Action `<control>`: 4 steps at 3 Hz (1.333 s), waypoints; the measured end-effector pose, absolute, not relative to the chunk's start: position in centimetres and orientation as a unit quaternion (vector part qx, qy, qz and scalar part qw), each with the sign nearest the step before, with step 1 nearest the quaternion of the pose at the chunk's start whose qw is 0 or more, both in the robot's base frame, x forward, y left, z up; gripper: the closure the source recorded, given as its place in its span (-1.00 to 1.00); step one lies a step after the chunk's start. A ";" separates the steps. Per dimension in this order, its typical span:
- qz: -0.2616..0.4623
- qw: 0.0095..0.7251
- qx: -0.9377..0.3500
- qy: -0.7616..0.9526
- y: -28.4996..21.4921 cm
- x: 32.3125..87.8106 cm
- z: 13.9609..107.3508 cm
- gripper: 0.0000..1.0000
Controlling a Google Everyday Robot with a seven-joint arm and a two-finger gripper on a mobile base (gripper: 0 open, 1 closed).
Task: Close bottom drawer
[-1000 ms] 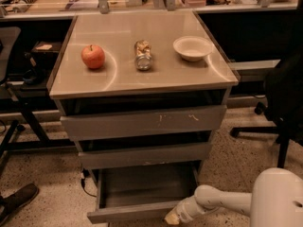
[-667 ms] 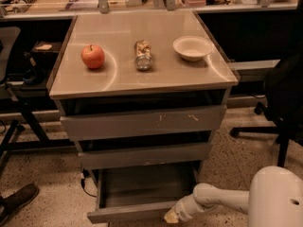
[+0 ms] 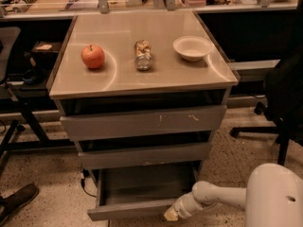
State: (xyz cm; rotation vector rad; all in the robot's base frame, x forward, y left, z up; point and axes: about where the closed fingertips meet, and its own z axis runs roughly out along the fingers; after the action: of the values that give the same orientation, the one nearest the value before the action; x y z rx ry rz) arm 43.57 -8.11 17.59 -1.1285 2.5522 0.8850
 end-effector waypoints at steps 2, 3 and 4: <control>0.301 0.107 -0.383 0.867 -8.1 43.6 17.6 -0.32; 0.301 0.107 -0.383 0.867 -8.1 43.6 17.6 -0.76; 0.301 0.107 -0.383 0.867 -8.1 43.6 17.6 -1.00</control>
Offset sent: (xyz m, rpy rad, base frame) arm 0.0000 0.0000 0.0000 0.0000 0.0000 0.0000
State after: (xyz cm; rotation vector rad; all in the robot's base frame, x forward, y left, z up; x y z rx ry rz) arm 43.55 -8.10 17.58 -1.1287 2.5523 0.8854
